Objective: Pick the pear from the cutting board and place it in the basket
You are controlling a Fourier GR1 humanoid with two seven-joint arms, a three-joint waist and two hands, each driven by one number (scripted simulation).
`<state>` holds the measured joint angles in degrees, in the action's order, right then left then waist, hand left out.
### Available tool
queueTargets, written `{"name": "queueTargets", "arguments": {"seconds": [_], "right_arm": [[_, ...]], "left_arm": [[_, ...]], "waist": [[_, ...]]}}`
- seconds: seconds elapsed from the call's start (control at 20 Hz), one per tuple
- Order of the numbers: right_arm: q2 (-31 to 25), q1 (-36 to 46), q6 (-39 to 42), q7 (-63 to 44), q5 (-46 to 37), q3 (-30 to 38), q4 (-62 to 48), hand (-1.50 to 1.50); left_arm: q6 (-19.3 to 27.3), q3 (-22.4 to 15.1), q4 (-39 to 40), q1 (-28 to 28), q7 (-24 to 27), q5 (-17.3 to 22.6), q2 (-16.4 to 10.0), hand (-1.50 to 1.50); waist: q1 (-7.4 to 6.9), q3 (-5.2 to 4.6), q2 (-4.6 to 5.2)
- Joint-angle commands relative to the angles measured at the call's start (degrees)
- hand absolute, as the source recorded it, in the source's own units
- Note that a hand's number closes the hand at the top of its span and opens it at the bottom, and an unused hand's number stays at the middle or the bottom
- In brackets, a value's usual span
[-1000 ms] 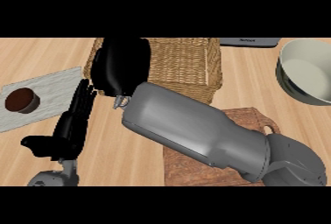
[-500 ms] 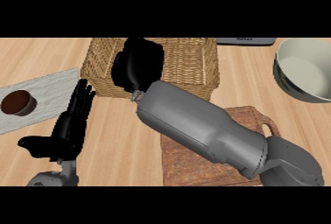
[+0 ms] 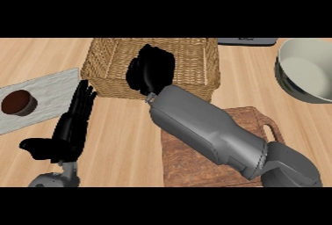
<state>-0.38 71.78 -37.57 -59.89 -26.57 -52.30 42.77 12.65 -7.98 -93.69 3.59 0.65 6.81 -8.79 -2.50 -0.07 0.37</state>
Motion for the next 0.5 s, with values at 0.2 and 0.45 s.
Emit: {"name": "queueTargets", "arguments": {"seconds": [0.2, 0.45], "right_arm": [[0.4, -1.4, -3.7, -1.3, 2.0, 2.1, -2.2, 1.50], [0.4, -3.5, -6.3, -2.4, 2.2, 4.3, -5.1, 1.50]], "left_arm": [[0.4, -0.3, -3.9, -1.8, -2.6, -1.0, 0.0, 0.00], [-2.1, 2.3, -3.0, -3.5, -0.6, 1.6, -1.2, 0.00]], "waist": [[0.56, 0.04, -0.20], [0.52, 0.03, -0.17]]}}
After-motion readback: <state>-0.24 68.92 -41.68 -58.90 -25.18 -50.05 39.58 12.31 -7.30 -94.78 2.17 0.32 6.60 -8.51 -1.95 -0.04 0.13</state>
